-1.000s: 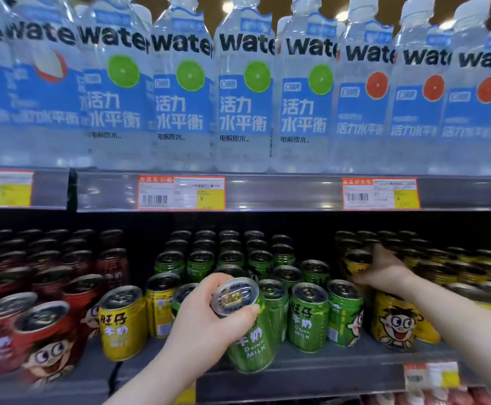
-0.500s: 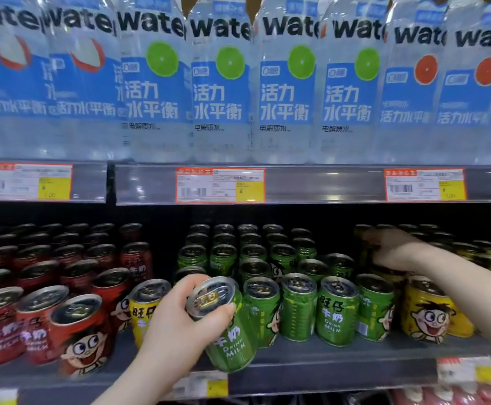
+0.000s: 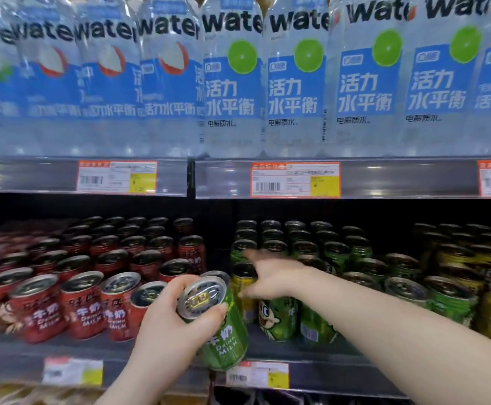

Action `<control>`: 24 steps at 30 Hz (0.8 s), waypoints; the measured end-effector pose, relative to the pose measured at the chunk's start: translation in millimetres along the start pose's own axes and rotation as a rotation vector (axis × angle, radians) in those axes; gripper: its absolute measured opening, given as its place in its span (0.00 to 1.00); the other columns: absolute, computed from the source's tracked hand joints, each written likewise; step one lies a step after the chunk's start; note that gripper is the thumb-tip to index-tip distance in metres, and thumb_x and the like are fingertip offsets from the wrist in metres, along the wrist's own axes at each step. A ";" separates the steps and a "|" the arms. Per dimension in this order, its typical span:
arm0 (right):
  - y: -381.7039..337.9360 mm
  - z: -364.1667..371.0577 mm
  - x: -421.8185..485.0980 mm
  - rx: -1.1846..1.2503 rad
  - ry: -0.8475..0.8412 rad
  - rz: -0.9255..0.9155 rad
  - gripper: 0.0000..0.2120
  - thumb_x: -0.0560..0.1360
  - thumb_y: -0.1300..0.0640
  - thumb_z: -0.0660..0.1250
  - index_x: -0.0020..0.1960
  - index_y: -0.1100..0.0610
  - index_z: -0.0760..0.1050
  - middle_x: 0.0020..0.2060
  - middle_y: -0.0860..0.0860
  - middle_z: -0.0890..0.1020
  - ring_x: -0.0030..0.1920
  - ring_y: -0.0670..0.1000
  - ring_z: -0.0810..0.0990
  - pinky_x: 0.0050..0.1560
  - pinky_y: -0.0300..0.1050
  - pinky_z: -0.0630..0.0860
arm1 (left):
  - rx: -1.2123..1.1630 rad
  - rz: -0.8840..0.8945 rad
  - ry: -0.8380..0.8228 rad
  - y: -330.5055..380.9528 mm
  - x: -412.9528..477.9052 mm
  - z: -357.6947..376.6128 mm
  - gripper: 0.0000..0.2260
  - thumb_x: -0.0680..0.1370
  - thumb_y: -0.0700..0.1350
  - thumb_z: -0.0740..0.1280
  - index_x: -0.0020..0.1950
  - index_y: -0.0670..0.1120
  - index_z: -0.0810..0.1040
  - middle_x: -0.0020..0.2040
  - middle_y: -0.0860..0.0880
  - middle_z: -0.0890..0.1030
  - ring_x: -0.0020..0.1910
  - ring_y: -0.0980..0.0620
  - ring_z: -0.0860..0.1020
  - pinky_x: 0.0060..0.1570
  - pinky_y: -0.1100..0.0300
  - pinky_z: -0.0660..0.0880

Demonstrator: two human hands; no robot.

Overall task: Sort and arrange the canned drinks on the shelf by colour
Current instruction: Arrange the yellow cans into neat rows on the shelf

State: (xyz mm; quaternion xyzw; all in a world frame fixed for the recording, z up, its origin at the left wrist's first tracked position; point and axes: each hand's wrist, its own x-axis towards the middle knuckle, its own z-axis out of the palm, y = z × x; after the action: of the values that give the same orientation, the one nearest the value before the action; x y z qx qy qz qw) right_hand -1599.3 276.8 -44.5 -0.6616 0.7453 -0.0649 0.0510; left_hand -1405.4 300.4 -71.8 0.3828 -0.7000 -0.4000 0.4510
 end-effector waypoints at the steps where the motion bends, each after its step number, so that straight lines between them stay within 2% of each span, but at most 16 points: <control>1: -2.9 2.6 3.8 0.006 -0.035 0.022 0.41 0.71 0.42 0.68 0.75 0.51 0.51 0.74 0.54 0.59 0.72 0.55 0.62 0.67 0.44 0.63 | 0.002 0.004 -0.005 0.8 0.3 -2.4 0.10 0.67 0.44 0.75 0.43 0.54 0.78 0.39 0.58 0.82 0.37 0.60 0.79 0.37 0.65 0.72; 4: -8.2 9.5 8.7 0.035 -0.032 0.094 0.39 0.70 0.43 0.69 0.74 0.51 0.55 0.72 0.54 0.64 0.69 0.55 0.67 0.64 0.44 0.67 | 0.019 -0.006 -0.031 -1.6 3.1 -4.4 0.11 0.66 0.48 0.76 0.44 0.55 0.78 0.40 0.60 0.82 0.38 0.62 0.79 0.39 0.61 0.75; 8: -8.0 4.9 9.0 0.139 0.114 0.126 0.35 0.67 0.45 0.72 0.70 0.48 0.61 0.68 0.52 0.69 0.65 0.54 0.71 0.60 0.44 0.70 | 0.051 -0.042 -0.117 -12.5 8.5 7.8 0.13 0.65 0.47 0.76 0.45 0.55 0.78 0.40 0.57 0.82 0.38 0.63 0.79 0.41 0.61 0.77; 12: -7.0 -23.4 -4.1 0.268 0.300 0.124 0.35 0.67 0.45 0.73 0.70 0.47 0.63 0.67 0.50 0.71 0.65 0.53 0.71 0.62 0.42 0.70 | 0.122 -0.034 -0.150 -19.2 19.4 25.8 0.13 0.64 0.51 0.76 0.45 0.56 0.76 0.42 0.58 0.81 0.42 0.62 0.79 0.48 0.58 0.78; 16: -3.2 -40.8 -19.2 0.296 0.374 0.121 0.37 0.66 0.44 0.73 0.71 0.46 0.61 0.67 0.50 0.71 0.65 0.52 0.71 0.60 0.41 0.69 | 0.211 0.012 -0.132 -17.4 30.8 42.9 0.14 0.65 0.57 0.74 0.44 0.57 0.72 0.44 0.60 0.79 0.46 0.60 0.78 0.51 0.57 0.77; 18: -1.3 -41.4 -24.4 0.286 0.393 0.106 0.38 0.66 0.44 0.73 0.72 0.46 0.60 0.67 0.50 0.71 0.66 0.52 0.70 0.61 0.41 0.69 | 0.269 0.038 -0.128 -18.3 36.1 50.7 0.18 0.65 0.59 0.72 0.50 0.58 0.71 0.48 0.60 0.78 0.50 0.57 0.77 0.53 0.58 0.75; 20: 1.6 -41.8 -28.2 0.245 0.404 0.099 0.38 0.66 0.44 0.72 0.72 0.45 0.60 0.68 0.50 0.69 0.68 0.52 0.68 0.64 0.43 0.68 | 0.301 0.063 -0.117 -21.4 41.7 56.6 0.23 0.67 0.60 0.71 0.59 0.54 0.72 0.53 0.57 0.78 0.54 0.56 0.76 0.55 0.58 0.74; 24: 9.0 -45.4 -30.7 0.204 0.394 0.150 0.38 0.68 0.45 0.72 0.73 0.44 0.57 0.71 0.51 0.65 0.69 0.54 0.67 0.64 0.44 0.68 | 0.303 0.121 -0.132 -33.7 47.4 70.1 0.25 0.71 0.57 0.69 0.65 0.51 0.69 0.62 0.54 0.73 0.61 0.55 0.72 0.59 0.60 0.70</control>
State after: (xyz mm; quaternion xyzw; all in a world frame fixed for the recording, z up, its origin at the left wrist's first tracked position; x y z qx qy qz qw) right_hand -1611.9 309.7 -1.5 -0.5704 0.7774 -0.2640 -0.0243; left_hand -1479.5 260.0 -106.0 0.3765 -0.8020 -0.2864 0.3647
